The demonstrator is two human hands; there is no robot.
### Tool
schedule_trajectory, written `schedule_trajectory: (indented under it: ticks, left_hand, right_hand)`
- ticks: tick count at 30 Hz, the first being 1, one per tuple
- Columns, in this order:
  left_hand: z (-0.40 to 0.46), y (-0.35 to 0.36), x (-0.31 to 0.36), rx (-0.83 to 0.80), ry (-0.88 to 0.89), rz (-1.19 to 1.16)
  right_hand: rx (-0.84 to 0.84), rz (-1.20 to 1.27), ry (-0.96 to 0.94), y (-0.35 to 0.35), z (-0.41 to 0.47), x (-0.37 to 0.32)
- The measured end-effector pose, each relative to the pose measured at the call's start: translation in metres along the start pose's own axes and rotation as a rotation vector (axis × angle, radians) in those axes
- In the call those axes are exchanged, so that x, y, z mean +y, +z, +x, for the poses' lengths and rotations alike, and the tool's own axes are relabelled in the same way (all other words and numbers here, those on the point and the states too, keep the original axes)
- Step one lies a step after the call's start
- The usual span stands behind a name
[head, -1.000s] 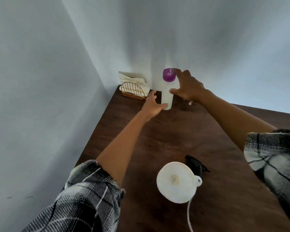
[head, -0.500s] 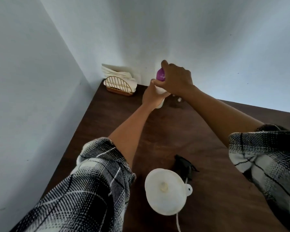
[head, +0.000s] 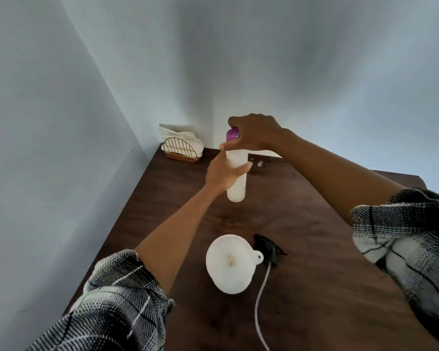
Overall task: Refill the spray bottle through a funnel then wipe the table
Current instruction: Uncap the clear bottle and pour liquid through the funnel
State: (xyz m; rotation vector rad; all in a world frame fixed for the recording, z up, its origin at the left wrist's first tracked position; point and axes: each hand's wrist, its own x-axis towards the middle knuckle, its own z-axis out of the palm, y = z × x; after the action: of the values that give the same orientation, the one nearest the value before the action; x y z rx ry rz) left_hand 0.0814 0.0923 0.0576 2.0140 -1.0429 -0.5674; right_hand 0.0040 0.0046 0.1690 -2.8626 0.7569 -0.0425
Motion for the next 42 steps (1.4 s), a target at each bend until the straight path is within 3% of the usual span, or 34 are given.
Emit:
schedule_trajectory:
  ticks: [5, 11, 14, 17, 21, 25, 27, 30, 36, 38, 42]
  left_hand:
    - [-0.039, -0.019, 0.018, 0.041, 0.06, -0.072]
    - [-0.08, -0.028, 0.025, 0.023, 0.095, -0.013]
    - [-0.098, -0.031, 0.03, 0.042, 0.101, -0.011]
    - [-0.11, -0.035, 0.033, 0.071, 0.11, 0.02]
    - [-0.122, -0.039, 0.033, 0.086, 0.117, 0.012]
    - [-0.134, -0.043, 0.035, 0.091, 0.156, 0.047]
    - [-0.14, -0.047, 0.038, 0.099, 0.17, 0.024]
    - [-0.147, -0.052, 0.043, 0.108, 0.186, 0.02]
    - [-0.158, -0.061, 0.05, 0.16, 0.217, 0.01]
    - [-0.161, -0.065, 0.053, 0.169, 0.23, 0.004]
    - [-0.161, -0.074, 0.059, 0.172, 0.217, -0.002]
  right_hand:
    - [-0.157, -0.004, -0.143, -0.035, -0.031, -0.023]
    - [-0.409, 0.16, -0.221, -0.065, -0.059, -0.048]
    - [-0.328, 0.261, -0.212, -0.076, -0.074, -0.062]
    - [-0.202, 0.124, -0.132, -0.074, -0.081, -0.071]
    - [-0.318, 0.014, -0.047, -0.073, -0.097, -0.078]
    - [-0.395, 0.132, -0.175, -0.084, -0.114, -0.088]
    - [-0.321, 0.131, -0.186, -0.086, -0.122, -0.098]
    - [-0.17, -0.076, -0.065, -0.082, -0.129, -0.107]
    - [-0.278, 0.003, -0.111, -0.088, -0.139, -0.113]
    - [-0.223, -0.015, -0.136, -0.091, -0.141, -0.117]
    - [-0.093, -0.096, -0.012, -0.095, -0.143, -0.123]
